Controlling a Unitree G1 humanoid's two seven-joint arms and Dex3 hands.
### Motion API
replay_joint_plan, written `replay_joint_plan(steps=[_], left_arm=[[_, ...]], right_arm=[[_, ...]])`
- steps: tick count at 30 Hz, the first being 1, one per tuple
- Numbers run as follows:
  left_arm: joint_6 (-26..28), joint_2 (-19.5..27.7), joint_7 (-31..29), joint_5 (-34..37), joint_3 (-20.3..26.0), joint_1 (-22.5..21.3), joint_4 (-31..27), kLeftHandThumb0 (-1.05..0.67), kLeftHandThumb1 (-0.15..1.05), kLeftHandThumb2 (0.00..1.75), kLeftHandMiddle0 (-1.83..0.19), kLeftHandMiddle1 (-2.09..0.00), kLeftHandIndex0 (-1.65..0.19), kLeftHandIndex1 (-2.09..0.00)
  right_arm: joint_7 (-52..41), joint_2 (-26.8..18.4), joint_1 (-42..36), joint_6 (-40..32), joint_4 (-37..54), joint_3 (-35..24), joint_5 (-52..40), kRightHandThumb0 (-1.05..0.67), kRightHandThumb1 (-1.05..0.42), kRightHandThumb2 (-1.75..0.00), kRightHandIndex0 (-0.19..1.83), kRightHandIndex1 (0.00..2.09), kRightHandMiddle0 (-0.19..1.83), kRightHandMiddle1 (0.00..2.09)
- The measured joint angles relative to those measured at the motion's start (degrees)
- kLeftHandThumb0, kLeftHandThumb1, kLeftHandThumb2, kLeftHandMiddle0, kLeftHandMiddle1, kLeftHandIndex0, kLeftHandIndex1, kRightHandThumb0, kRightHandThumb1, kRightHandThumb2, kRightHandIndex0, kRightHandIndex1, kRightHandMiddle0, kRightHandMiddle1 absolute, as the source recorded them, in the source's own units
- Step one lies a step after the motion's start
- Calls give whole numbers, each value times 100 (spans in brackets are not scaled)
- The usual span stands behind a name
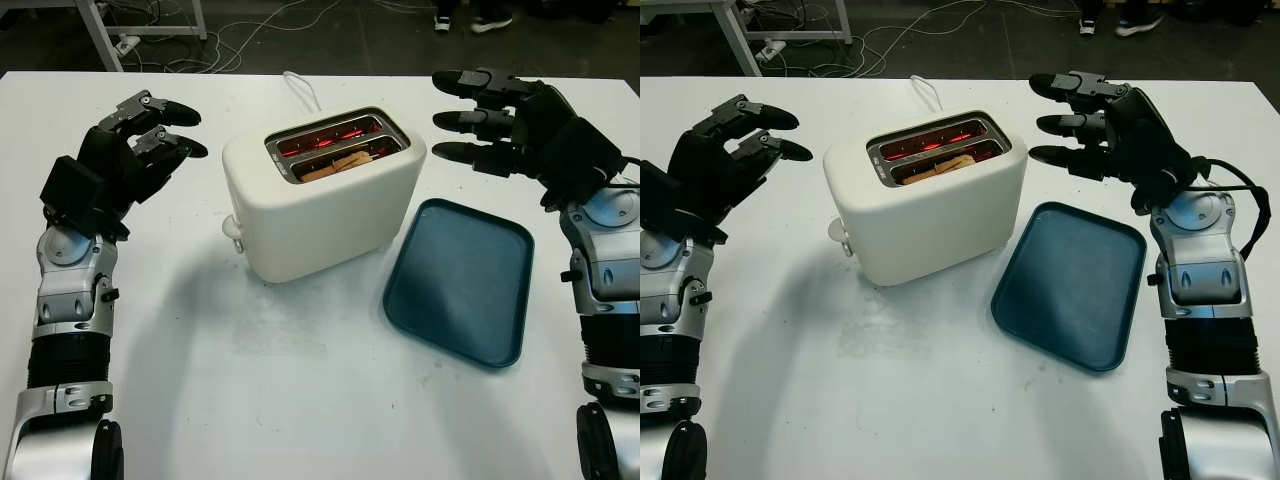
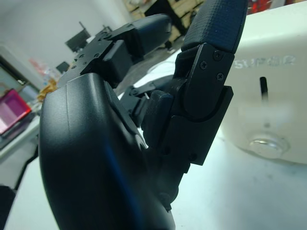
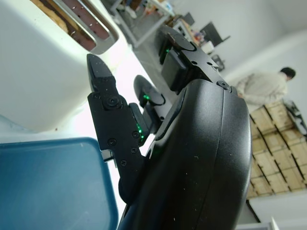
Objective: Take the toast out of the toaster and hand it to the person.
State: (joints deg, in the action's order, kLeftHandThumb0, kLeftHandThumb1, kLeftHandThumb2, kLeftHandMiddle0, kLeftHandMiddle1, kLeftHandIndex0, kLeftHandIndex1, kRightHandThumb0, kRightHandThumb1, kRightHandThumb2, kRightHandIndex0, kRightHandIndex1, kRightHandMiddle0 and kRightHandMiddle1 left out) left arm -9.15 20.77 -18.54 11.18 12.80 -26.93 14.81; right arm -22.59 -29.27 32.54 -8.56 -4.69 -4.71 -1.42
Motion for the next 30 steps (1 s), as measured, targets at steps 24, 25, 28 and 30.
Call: replay_joint_plan(steps=[24, 25, 28, 30], left_arm=[[-472, -32, 412, -422, -12, 14, 150, -105, 92, 8, -90, -81, -79, -79], [-473, -33, 414, -423, -12, 15, 152, -105, 92, 8, -88, -84, -77, -81], [-473, -35, 429, -421, -12, 15, 159, -105, 92, 6, -87, -87, -76, -85], [-473, -37, 436, -421, -13, 14, 173, -105, 92, 7, -87, -88, -74, -86]], right_arm=[[-34, 49, 1214, 797, -779, 165, 176, 1, -64, -1, 77, 68, 86, 19], [-69, 46, 1428, 870, -867, 257, 262, -3, -62, -1, 78, 69, 88, 20], [-178, 42, 2032, 1060, -1120, 518, 486, -16, -56, -1, 84, 73, 95, 24], [-245, 47, 2361, 1273, -1315, 715, 665, -30, -55, -1, 87, 77, 98, 26]])
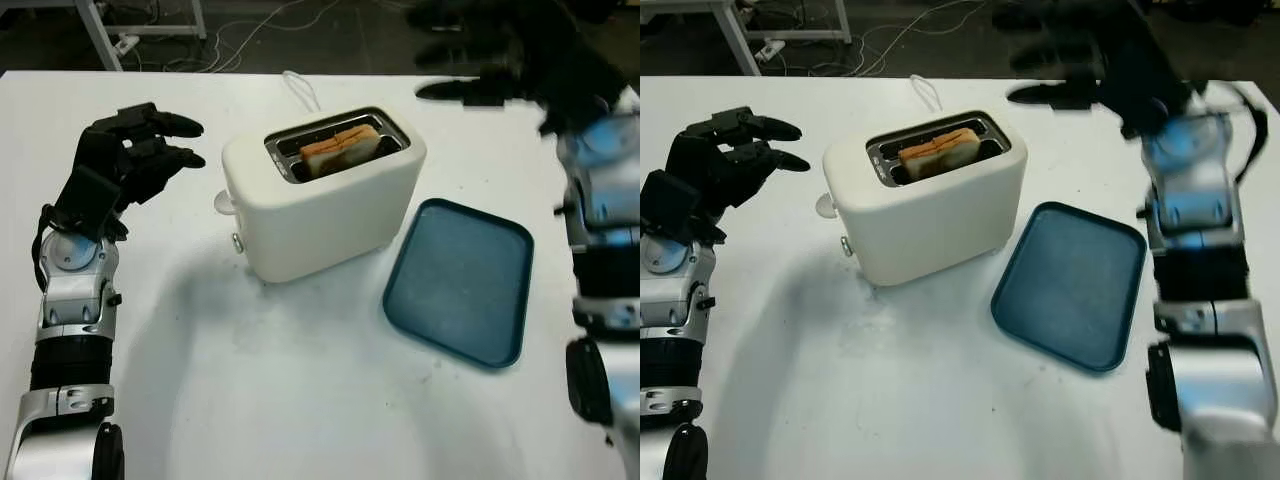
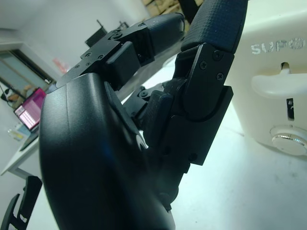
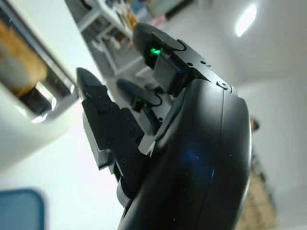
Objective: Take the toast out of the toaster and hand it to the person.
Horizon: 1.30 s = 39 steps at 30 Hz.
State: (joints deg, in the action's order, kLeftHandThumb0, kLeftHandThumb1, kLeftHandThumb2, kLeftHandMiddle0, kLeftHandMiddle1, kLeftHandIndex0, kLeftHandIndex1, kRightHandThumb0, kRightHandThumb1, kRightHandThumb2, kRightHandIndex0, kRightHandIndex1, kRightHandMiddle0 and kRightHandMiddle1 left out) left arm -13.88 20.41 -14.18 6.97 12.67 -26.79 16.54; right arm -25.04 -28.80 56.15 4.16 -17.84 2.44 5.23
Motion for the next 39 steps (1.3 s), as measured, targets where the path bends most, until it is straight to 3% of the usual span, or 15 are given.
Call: replay_joint_plan(steps=[4, 7, 9, 11, 16, 26, 39], left_arm=[[-42, -2, 22, -10, -9, -2, 88, -105, 92, 9, -87, -89, -73, -89], [-43, -7, 69, -10, -14, -2, 109, -105, 92, 9, -87, -90, -73, -91], [-44, -7, 90, -10, -14, -2, 108, -105, 92, 9, -86, -91, -71, -94], [-52, -7, 128, -13, -16, -2, 109, -105, 92, 10, -85, -92, -70, -95], [-86, -7, 159, -25, -25, -2, 115, -105, 92, 10, -84, -94, -69, -98], [-111, -7, 158, -19, -25, -2, 141, -105, 92, 9, -86, -94, -70, -98], [-111, -14, 148, -2, -25, -2, 146, -105, 92, 6, -89, -89, -73, -94]], right_arm=[[-47, 104, 477, 419, -350, 400, 405, -38, -54, 0, 86, 79, 102, 29], [3, 277, 631, 646, -466, 711, 751, -32, -55, -1, 85, 77, 100, 28], [8, 378, 634, 766, -479, 900, 946, -30, -57, -1, 92, 58, 100, 20], [13, 421, 635, 918, -557, 1091, 1161, -33, -59, -1, 93, 55, 100, 17], [15, 432, 635, 1435, -924, 1506, 1660, -38, -60, 0, 82, 72, 100, 12], [67, 522, 747, 1825, -1557, 1725, 1928, -38, -61, -1, 80, 77, 101, 10], [31, 457, 760, 2003, -1656, 1775, 2138, -39, -63, -1, 83, 78, 106, 11]])
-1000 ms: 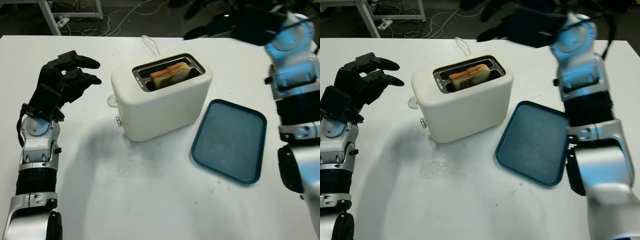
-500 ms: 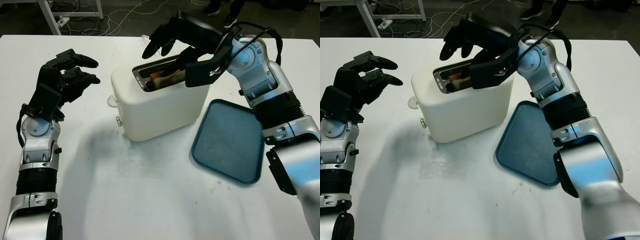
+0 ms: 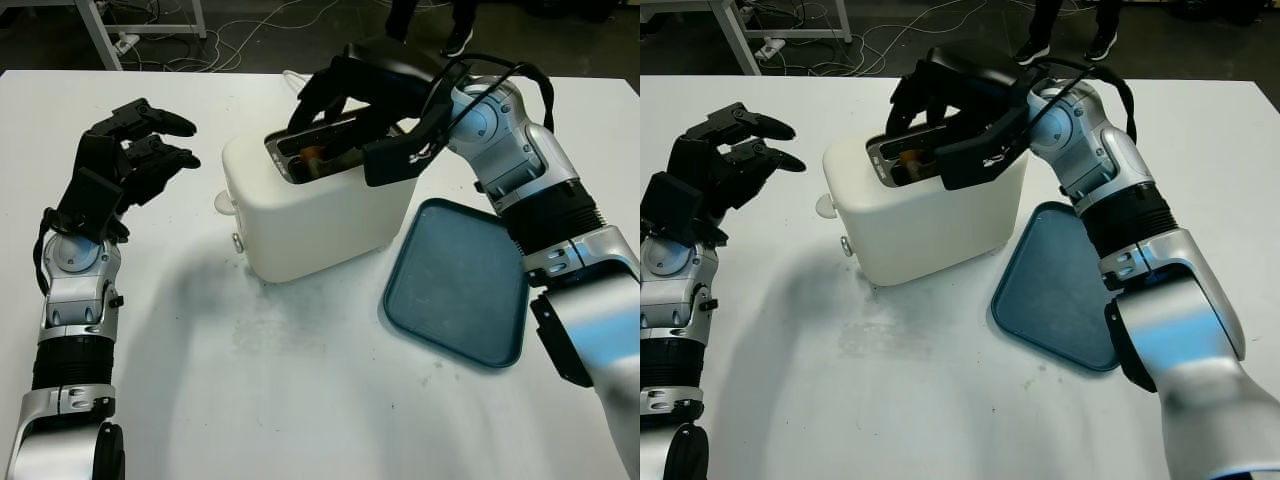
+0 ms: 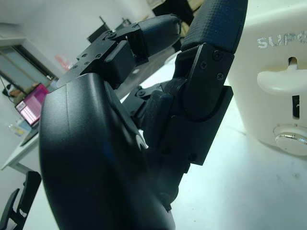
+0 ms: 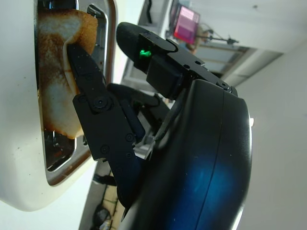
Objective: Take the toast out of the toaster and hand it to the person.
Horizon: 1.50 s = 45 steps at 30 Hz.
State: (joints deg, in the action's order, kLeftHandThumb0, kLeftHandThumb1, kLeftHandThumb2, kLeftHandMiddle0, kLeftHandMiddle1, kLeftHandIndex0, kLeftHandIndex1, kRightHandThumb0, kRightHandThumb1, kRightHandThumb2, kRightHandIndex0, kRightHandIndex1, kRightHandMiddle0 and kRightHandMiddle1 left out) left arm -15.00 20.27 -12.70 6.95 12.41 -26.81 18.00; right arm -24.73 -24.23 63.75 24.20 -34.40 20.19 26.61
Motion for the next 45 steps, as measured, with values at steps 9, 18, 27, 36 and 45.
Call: replay_joint_plan(steps=[9, 18, 27, 36, 45], left_arm=[[0, -11, 1, -3, -1, 1, -5, -105, 92, 7, -89, -89, -73, -93], [0, -19, 3, -6, -2, 1, -34, -105, 92, 7, -89, -89, -74, -93], [1, -24, 1, 1, -2, 1, -41, -105, 92, 6, -89, -88, -73, -93], [1, -24, 2, -5, -3, 1, -41, -105, 92, 7, -88, -89, -72, -94], [0, -25, 1, -5, -2, 1, -40, -105, 92, 7, -88, -90, -72, -94]], right_arm=[[-303, -176, -24, -5, 245, -119, -108, -42, -64, 0, 81, 73, 104, 8], [-527, -418, -30, -525, 922, -587, -186, -43, -66, -1, 73, 70, 97, 3], [-554, -561, 5, -704, 1080, -955, -461, -48, -64, 0, 67, 71, 94, 1], [-514, -602, 7, -657, 1106, -993, -511, -58, -61, 0, 65, 72, 92, 0], [-514, -608, -6, -680, 1112, -630, -85, -61, -61, -1, 64, 71, 90, 0]])
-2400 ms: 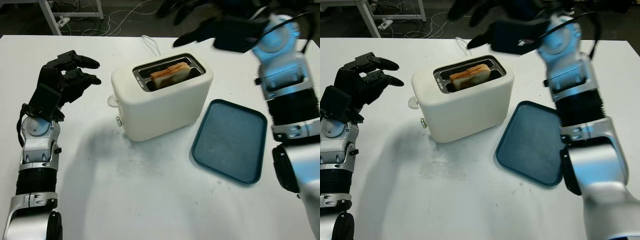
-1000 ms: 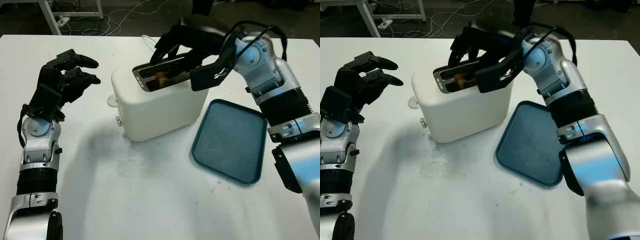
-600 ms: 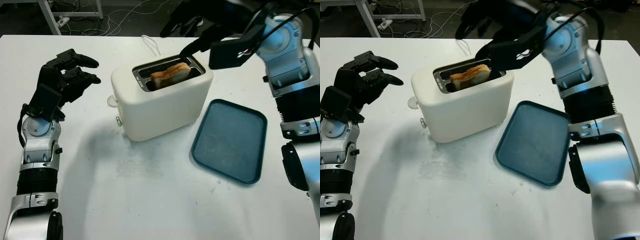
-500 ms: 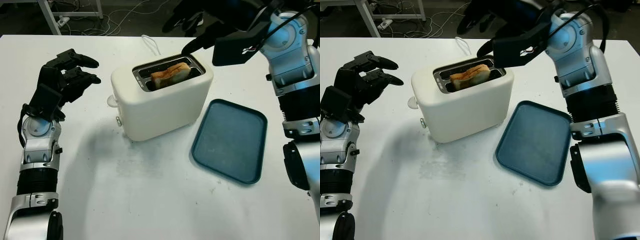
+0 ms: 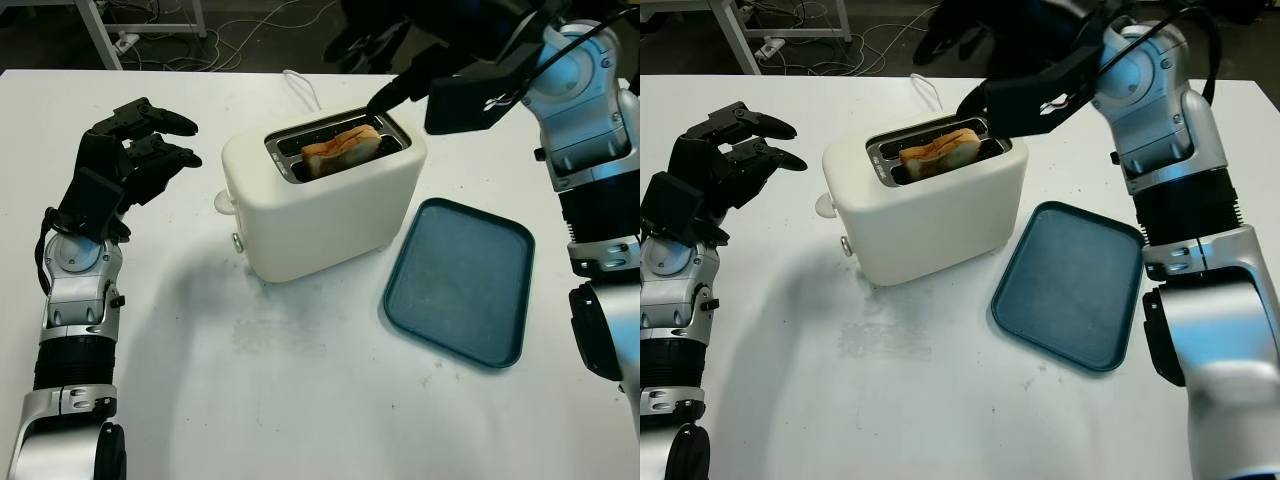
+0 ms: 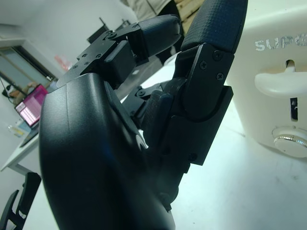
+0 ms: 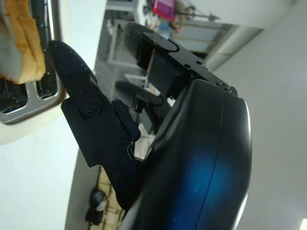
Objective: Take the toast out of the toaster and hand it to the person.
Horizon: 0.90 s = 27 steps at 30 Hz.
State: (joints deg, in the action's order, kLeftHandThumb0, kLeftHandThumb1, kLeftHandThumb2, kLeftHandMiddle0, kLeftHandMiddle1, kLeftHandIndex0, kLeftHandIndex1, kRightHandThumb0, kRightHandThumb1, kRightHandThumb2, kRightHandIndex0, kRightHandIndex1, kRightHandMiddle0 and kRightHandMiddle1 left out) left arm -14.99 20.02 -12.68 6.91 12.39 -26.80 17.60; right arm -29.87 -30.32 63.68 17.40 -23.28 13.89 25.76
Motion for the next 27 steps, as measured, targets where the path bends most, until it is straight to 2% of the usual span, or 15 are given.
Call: replay_joint_plan(steps=[9, 18, 27], left_arm=[[0, 0, 0, 5, 0, 0, -2, -105, 92, 7, -87, -90, -72, -95], [1, 0, 1, 5, 0, 0, -4, -105, 92, 6, -88, -90, -72, -95], [4, -2, 11, 1, 0, 1, -50, -105, 92, 6, -88, -90, -72, -95]], right_arm=[[-92, 1, -14, 7, -208, 86, -5, -57, -60, 0, 61, 69, 89, 0], [-203, 1, -14, 5, -264, 192, 42, -53, -60, 0, 68, 72, 88, 1], [-157, 4, -53, 11, -331, 259, 108, -50, -59, 0, 63, 74, 88, 1]])
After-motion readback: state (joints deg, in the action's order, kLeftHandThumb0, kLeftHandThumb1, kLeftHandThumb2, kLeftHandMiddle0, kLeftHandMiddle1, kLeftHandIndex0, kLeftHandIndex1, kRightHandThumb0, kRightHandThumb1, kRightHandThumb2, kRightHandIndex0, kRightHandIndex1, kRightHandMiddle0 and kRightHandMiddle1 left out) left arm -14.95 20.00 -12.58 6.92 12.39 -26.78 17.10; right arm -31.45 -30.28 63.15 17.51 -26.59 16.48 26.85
